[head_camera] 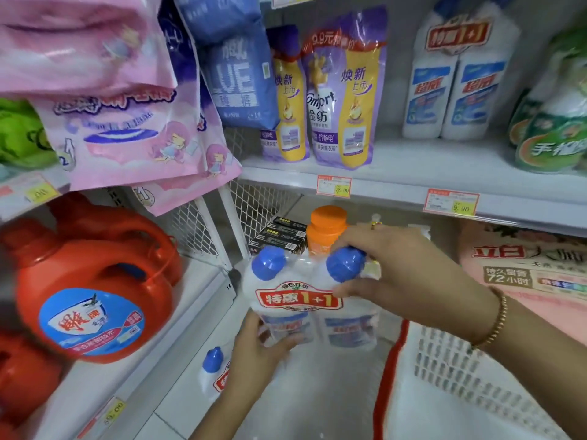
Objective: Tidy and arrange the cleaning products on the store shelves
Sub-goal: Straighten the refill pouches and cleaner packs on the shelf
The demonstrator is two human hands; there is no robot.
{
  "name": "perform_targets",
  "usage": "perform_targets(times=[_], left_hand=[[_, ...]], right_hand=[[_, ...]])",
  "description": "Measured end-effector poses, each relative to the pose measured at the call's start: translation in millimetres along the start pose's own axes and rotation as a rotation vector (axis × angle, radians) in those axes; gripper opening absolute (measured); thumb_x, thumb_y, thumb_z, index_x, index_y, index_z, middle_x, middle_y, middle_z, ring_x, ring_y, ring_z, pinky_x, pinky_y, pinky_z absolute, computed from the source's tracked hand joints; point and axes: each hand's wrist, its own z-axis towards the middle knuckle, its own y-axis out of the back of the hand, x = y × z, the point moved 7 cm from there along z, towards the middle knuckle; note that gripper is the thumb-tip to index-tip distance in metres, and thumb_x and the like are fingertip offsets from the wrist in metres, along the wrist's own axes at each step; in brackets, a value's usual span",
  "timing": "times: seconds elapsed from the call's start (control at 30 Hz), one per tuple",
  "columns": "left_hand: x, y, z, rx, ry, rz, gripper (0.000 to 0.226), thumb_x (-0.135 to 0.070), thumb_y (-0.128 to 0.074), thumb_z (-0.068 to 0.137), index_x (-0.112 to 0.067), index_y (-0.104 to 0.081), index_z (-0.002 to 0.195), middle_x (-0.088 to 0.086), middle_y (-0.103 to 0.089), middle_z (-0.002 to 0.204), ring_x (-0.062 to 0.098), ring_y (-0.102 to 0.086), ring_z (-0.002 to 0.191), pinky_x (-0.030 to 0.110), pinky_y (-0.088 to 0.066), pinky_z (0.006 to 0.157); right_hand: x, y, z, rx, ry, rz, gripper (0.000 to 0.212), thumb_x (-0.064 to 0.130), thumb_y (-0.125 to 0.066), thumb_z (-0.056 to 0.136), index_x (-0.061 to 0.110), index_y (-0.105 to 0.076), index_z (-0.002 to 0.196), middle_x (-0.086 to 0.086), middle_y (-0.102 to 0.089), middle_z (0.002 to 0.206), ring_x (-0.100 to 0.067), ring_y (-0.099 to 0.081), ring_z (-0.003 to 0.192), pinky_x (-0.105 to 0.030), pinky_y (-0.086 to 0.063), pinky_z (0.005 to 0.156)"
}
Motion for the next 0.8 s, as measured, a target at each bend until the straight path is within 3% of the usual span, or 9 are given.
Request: perform_targets(times=[0.1, 0.23, 0.3, 0.4, 0.47, 0.57, 0.63, 0.7, 0.8], left_hand=[[-77, -3, 28, -0.054, -0.199, 0.005, 0.044, -0.009, -0.088, 0.061, -0.017, -0.064, 0.097, -0.007, -0.073, 0.082, -0.003, -0.067, 0.077, 0.01, -0.049, 0.069], [-176, -37, 73, -0.056, -0.403, 0.032, 0.056, -0.029, -0.091, 0.058, -0.014, -0.063, 0.104, -0.002, -0.073, 0.093, 0.005, -0.068, 0.088, 0.023, -0.053, 0.078], [-217, -66, 90, -0.031, -0.464, -0.076, 0.055, -0.008, -0.09, 0.058, -0.011, -0.059, 0.103, -0.003, -0.071, 0.091, -0.002, -0.067, 0.083, 0.015, -0.051, 0.074], [-264, -117, 104, 0.069, -0.535, -0.173, 0.053, 0.017, -0.078, 0.061, -0.008, -0.055, 0.102, -0.011, -0.068, 0.086, -0.011, -0.064, 0.074, 0.006, -0.046, 0.067], [-276, -144, 115, 0.116, -0.561, -0.184, 0.055, 0.021, -0.076, 0.06, -0.007, -0.053, 0.102, -0.011, -0.066, 0.087, -0.013, -0.064, 0.073, 0.005, -0.046, 0.065], [-276, -171, 134, 0.15, -0.568, -0.168, 0.059, 0.02, -0.077, 0.06, -0.005, -0.052, 0.107, -0.005, -0.066, 0.094, -0.011, -0.065, 0.076, 0.006, -0.046, 0.067], [-272, -183, 151, 0.149, -0.553, -0.133, 0.059, 0.012, -0.082, 0.059, -0.015, -0.054, 0.105, -0.006, -0.067, 0.097, -0.007, -0.065, 0.082, 0.007, -0.047, 0.071], [-266, -194, 169, 0.16, -0.53, -0.096, 0.058, 0.006, -0.085, 0.058, -0.018, -0.054, 0.102, -0.006, -0.067, 0.097, -0.005, -0.065, 0.084, 0.009, -0.047, 0.073], [-260, -211, 195, 0.194, -0.441, -0.089, 0.056, 0.007, -0.084, 0.061, -0.011, -0.053, 0.104, -0.007, -0.067, 0.096, -0.004, -0.065, 0.08, 0.008, -0.048, 0.067]], right_hand=[[10, 71, 2, -0.178, 0.081, -0.042, 0.038, 0.048, -0.071, 0.068, 0.031, -0.062, 0.1, 0.019, -0.064, 0.095, -0.001, -0.056, 0.086, -0.018, -0.043, 0.077], [1, 156, -9, -0.533, 0.114, -0.059, 0.042, 0.04, -0.076, 0.07, 0.027, -0.064, 0.108, 0.024, -0.061, 0.103, 0.008, -0.056, 0.089, -0.003, -0.037, 0.079], [-18, 183, -15, -0.682, 0.097, -0.018, 0.044, 0.039, -0.077, 0.071, 0.031, -0.06, 0.111, 0.026, -0.06, 0.104, 0.007, -0.056, 0.088, -0.006, -0.04, 0.079], [-66, 203, -22, -0.816, -0.027, 0.074, 0.037, 0.049, -0.071, 0.075, 0.034, -0.057, 0.106, 0.014, -0.064, 0.097, -0.009, -0.061, 0.086, -0.025, -0.051, 0.079], [-102, 205, -24, -0.849, -0.15, 0.096, 0.038, 0.055, -0.063, 0.077, 0.025, -0.058, 0.1, 0.003, -0.063, 0.089, -0.014, -0.06, 0.08, -0.032, -0.05, 0.072], [-148, 193, -22, -0.864, -0.279, 0.238, 0.043, 0.054, -0.064, 0.081, 0.022, -0.058, 0.109, 0.011, -0.066, 0.093, 0.0, -0.063, 0.085, -0.011, -0.046, 0.071], [-175, 178, -20, -0.828, -0.371, 0.19, 0.031, 0.045, -0.064, 0.081, 0.023, -0.056, 0.103, 0.012, -0.066, 0.088, 0.003, -0.062, 0.081, -0.006, -0.04, 0.065], [-202, 160, -17, -0.749, -0.463, 0.087, 0.025, 0.032, -0.066, 0.086, 0.02, -0.057, 0.106, 0.004, -0.069, 0.094, -0.009, -0.065, 0.087, -0.016, -0.044, 0.07], [-236, 139, -8, -0.589, -0.603, 0.0, 0.042, 0.021, -0.063, 0.089, 0.011, -0.051, 0.129, -0.007, -0.067, 0.114, -0.026, -0.063, 0.105, -0.028, -0.043, 0.082]])
